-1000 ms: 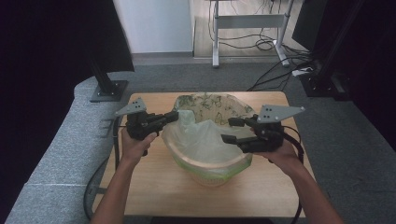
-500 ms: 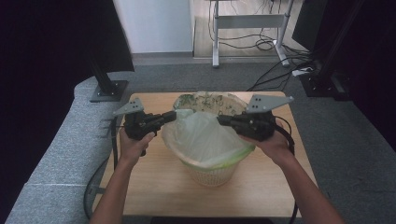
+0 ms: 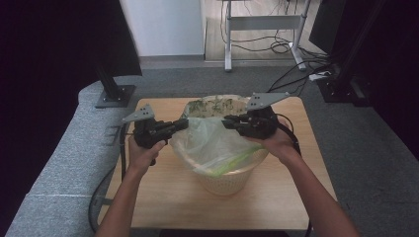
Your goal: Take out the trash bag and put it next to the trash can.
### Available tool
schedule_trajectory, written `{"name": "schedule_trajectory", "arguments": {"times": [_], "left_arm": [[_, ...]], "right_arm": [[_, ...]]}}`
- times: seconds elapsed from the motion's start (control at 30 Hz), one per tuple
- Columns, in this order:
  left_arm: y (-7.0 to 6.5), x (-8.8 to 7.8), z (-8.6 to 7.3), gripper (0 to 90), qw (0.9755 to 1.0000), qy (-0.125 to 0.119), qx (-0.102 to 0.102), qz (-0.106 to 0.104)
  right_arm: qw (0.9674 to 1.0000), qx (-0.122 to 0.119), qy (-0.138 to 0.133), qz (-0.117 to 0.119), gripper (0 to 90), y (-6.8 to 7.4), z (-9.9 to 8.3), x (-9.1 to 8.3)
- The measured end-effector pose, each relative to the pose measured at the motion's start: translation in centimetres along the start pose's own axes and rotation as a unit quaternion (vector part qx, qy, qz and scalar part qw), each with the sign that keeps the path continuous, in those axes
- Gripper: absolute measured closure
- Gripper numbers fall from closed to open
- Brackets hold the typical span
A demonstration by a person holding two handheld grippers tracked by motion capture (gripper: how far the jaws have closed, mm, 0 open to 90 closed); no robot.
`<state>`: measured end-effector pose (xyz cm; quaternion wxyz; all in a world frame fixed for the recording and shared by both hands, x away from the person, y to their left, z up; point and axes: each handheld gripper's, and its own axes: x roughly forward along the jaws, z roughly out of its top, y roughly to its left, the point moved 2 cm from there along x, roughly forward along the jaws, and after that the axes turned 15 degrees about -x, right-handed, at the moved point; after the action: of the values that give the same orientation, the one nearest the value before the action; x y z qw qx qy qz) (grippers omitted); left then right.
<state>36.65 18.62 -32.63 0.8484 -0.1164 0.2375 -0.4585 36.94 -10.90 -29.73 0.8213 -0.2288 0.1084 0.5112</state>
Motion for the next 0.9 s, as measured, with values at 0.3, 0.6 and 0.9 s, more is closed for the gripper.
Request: {"name": "schedule_trajectory", "arguments": {"times": [0.3, 0.6, 0.9], "left_arm": [[0.3, -0.4, -0.2, 89.9, 1.0, -0.007, -0.006, 0.003], [0.6, -0.3, -0.2, 89.8, 0.9999, -0.009, -0.012, 0.002], [0.9, -0.6, -0.2, 89.8, 0.9998, -0.011, -0.013, 0.0]], "right_arm": [[0.9969, 0.022, -0.064, -0.041, 35.4, -1.9, -3.5, -7.7], [0.9963, 0.051, -0.035, -0.059, 28.4, -4.7, -9.0, -6.7], [0.9943, 0.026, 0.006, -0.103, 88.6, -5.3, -8.7, -5.1]]}}
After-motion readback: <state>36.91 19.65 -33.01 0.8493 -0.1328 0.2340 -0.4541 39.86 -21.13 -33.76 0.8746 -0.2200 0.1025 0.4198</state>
